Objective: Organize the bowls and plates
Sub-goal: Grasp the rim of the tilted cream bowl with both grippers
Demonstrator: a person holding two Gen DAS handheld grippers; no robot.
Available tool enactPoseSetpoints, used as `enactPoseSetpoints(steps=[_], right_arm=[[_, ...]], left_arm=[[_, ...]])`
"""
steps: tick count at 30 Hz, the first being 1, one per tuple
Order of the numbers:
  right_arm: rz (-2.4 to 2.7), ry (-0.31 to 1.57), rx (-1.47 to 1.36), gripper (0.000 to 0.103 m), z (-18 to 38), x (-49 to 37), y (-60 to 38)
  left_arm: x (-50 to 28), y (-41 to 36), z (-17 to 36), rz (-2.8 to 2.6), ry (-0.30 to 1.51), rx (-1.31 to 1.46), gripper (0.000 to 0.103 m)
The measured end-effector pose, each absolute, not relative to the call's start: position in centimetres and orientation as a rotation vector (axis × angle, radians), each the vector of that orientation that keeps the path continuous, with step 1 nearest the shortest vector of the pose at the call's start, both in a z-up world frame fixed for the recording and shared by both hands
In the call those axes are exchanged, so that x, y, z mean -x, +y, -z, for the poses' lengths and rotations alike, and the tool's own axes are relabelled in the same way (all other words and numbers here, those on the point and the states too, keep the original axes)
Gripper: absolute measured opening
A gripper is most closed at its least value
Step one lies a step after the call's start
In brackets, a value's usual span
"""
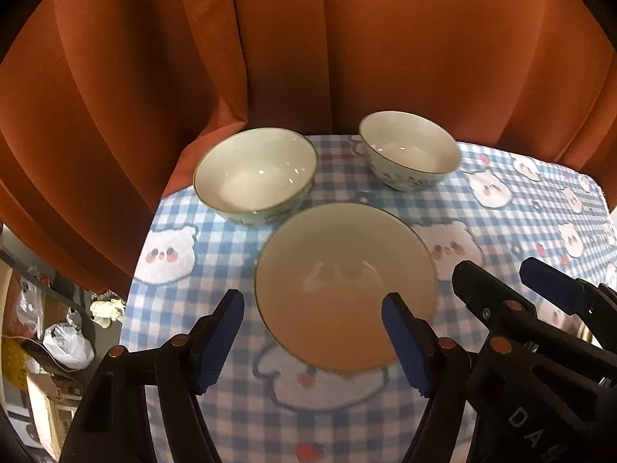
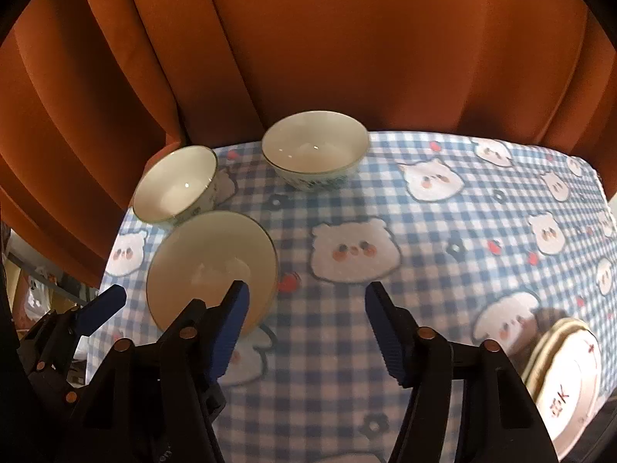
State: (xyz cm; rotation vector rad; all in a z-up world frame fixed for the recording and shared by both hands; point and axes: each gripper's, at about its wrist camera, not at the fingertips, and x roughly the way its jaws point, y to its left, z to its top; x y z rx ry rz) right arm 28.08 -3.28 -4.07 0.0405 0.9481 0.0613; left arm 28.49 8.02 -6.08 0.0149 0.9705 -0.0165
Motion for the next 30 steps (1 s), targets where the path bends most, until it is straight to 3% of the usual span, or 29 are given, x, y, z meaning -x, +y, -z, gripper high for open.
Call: enactPoseSetpoints(steps=[11, 16, 21, 30], right_arm=[[-0.090, 1.002, -0.042, 0.044, 7.4, -32.6, -1.0], [-0.098, 1.036, -0.041, 0.030, 8.4, -33.9, -0.6], [-0.112, 1.053, -0.045, 0.019, 9.1, -34.7, -0.5], [-0.113, 1.062, -0.039, 0.019, 9.1, -34.6, -0.4]], left_arm=[[-32.0, 9.1, 9.2, -0.017, 1.024, -0.017, 0.067], [-32.9, 9.4, 10.2, -0.026, 1.056, -0.005, 0.047], [-33.3, 9.5, 10.5, -0.045, 1.054, -0.008, 0.041], [-33.1, 9.4, 10.4, -0.041, 1.071, -0.005, 0.038]])
